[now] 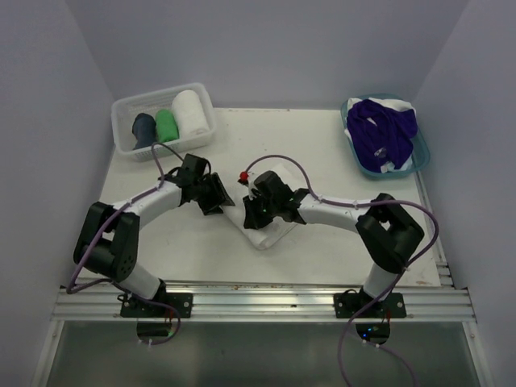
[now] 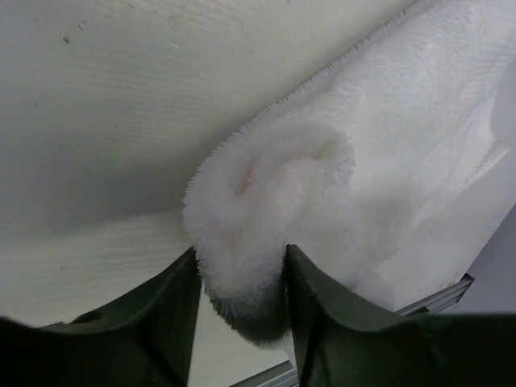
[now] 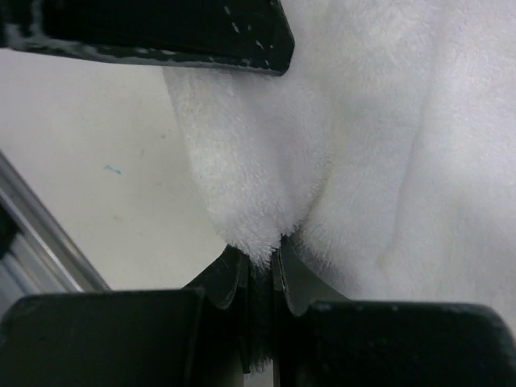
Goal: Roll the towels
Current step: Roll the towel
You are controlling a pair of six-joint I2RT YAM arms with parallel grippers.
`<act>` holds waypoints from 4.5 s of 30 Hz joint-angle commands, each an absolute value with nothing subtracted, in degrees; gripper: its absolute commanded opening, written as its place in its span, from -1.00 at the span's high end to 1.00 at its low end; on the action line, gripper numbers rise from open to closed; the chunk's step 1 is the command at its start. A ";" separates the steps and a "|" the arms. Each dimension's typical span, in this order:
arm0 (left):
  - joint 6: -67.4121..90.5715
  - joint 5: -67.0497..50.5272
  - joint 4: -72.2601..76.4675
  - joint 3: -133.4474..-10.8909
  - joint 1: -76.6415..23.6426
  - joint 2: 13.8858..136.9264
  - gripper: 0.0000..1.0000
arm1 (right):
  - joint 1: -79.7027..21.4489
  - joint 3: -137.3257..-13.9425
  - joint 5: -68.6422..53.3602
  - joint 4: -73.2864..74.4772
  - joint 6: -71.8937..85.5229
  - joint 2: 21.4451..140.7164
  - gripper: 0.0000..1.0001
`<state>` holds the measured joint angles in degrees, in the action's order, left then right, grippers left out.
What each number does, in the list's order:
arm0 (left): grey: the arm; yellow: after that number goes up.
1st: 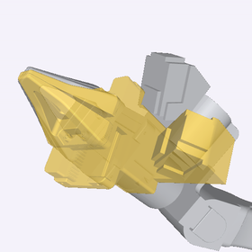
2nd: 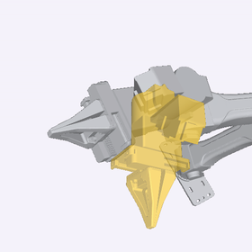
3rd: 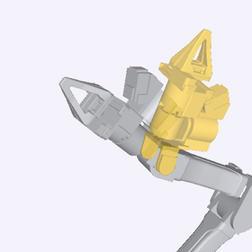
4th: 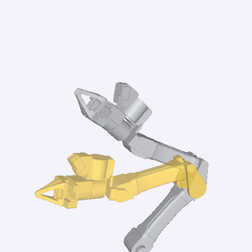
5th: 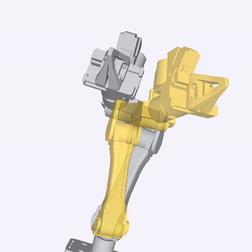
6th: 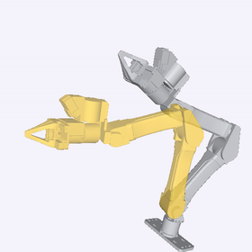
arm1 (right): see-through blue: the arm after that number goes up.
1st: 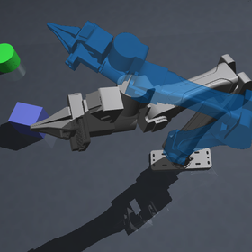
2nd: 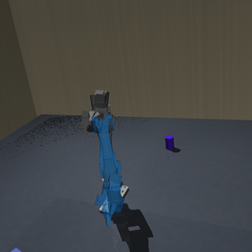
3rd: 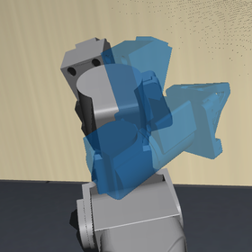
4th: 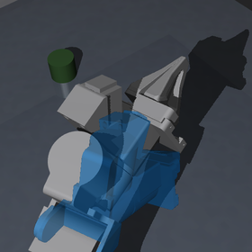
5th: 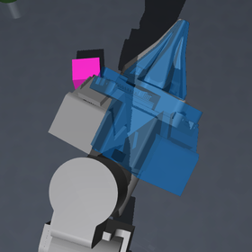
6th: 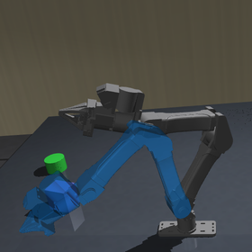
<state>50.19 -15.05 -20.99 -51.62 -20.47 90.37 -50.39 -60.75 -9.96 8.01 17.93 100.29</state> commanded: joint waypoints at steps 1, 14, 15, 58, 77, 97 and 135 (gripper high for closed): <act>48.25 -18.28 -22.94 -51.06 -18.11 86.06 -0.08 | -47.29 -59.15 -24.66 3.52 23.64 97.65 1.00; 44.12 -21.35 -24.00 -51.94 -17.66 80.07 0.12 | -37.89 -53.27 -44.46 -13.51 42.79 100.37 1.00; 43.51 -22.23 -23.65 -52.12 -18.71 80.24 0.18 | -37.45 -52.91 -45.69 -14.41 43.59 100.72 1.00; 40.61 -26.81 -15.56 -51.85 -24.70 79.36 0.72 | -34.54 -47.46 -48.25 -26.10 52.03 103.80 1.00; 40.96 -25.75 -2.80 -50.89 -25.40 96.93 0.78 | -33.57 -43.51 -45.88 -24.79 49.66 103.62 1.00; 38.67 -25.66 -9.93 -52.65 -26.02 108.90 0.87 | -37.87 -44.65 -33.31 9.76 29.35 86.05 -0.07; 32.87 -23.73 -17.23 -52.65 -25.75 106.70 0.87 | -49.73 -55.62 5.52 29.00 18.91 70.65 -0.28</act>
